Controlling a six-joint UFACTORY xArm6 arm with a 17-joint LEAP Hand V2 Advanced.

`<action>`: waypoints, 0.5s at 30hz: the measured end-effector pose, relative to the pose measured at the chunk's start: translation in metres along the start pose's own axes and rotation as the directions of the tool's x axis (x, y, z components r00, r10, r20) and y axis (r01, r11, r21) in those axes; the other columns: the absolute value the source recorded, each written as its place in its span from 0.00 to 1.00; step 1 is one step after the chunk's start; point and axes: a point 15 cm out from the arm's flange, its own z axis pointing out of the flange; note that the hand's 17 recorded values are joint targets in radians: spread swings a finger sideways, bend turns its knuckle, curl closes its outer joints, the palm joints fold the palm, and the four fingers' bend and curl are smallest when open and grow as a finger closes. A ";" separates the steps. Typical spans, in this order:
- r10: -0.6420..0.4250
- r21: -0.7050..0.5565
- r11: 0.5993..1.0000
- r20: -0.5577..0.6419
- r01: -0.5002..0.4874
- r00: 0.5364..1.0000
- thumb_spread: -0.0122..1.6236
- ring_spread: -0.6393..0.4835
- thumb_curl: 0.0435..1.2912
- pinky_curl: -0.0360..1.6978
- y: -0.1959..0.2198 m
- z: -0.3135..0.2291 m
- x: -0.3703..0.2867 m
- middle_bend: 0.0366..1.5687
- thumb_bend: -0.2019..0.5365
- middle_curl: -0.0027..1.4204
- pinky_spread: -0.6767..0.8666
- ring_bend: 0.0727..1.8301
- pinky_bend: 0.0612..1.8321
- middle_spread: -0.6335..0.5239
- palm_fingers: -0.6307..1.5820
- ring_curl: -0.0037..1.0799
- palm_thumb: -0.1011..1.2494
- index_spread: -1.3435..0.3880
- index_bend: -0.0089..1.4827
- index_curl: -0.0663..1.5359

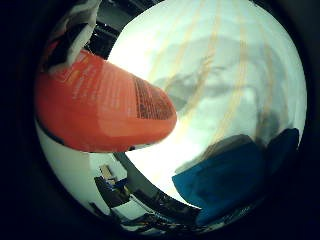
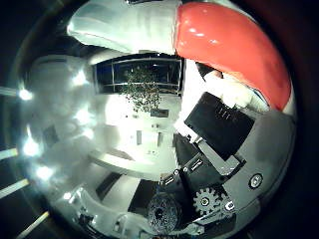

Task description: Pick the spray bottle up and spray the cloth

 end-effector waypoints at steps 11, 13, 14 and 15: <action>0.008 -0.019 1.000 0.007 -0.008 1.000 0.46 0.41 0.68 0.83 0.000 0.009 0.012 0.88 0.25 0.44 0.32 0.78 0.53 0.48 0.81 0.60 0.81 0.64 0.72 0.59; 0.013 -0.030 0.999 0.017 -0.013 1.000 0.47 0.41 0.68 0.81 0.003 0.009 0.011 0.87 0.25 0.44 0.32 0.78 0.53 0.48 0.81 0.60 0.82 0.64 0.71 0.59; 0.015 -0.041 0.999 0.028 -0.014 1.000 0.47 0.42 0.68 0.80 0.005 0.009 0.009 0.87 0.25 0.44 0.31 0.78 0.53 0.48 0.81 0.59 0.82 0.64 0.71 0.58; 0.017 -0.049 0.999 0.034 -0.015 0.999 0.48 0.42 0.67 0.80 0.007 0.009 0.008 0.87 0.25 0.44 0.31 0.78 0.53 0.49 0.81 0.59 0.82 0.65 0.71 0.58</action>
